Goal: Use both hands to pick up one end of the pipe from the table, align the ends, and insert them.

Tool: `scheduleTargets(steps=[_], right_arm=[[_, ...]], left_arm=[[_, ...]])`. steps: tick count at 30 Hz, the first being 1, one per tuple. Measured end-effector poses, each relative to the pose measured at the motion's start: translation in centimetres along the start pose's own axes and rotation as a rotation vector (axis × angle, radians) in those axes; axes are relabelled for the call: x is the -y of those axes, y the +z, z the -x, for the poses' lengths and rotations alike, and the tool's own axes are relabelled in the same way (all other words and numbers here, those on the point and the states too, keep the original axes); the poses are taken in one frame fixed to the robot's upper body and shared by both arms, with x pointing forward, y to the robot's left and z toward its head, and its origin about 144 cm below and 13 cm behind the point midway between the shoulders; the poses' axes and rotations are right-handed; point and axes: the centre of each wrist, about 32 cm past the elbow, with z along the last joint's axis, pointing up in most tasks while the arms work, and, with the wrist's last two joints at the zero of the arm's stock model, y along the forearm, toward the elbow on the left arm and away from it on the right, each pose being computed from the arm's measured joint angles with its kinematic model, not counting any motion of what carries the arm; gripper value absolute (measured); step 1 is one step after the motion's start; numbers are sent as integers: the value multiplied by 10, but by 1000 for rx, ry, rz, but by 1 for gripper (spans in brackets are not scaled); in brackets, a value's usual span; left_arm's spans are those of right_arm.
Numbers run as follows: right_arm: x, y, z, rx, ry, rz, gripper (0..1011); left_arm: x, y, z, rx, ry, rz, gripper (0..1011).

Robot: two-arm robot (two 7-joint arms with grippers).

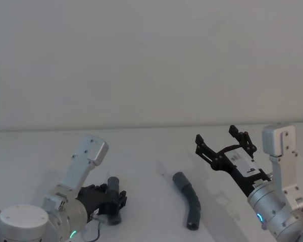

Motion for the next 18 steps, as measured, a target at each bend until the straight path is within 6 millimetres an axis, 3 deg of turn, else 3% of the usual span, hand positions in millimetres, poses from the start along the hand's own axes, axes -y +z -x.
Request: scheduleTargets(steps=[8, 18], right_arm=[[0, 0, 0, 0, 0, 0, 1000], [0, 0, 0, 0, 0, 0, 1000]], left_arm=[[0, 0, 0, 0, 0, -1, 369], [0, 0, 0, 0, -1, -2, 367]])
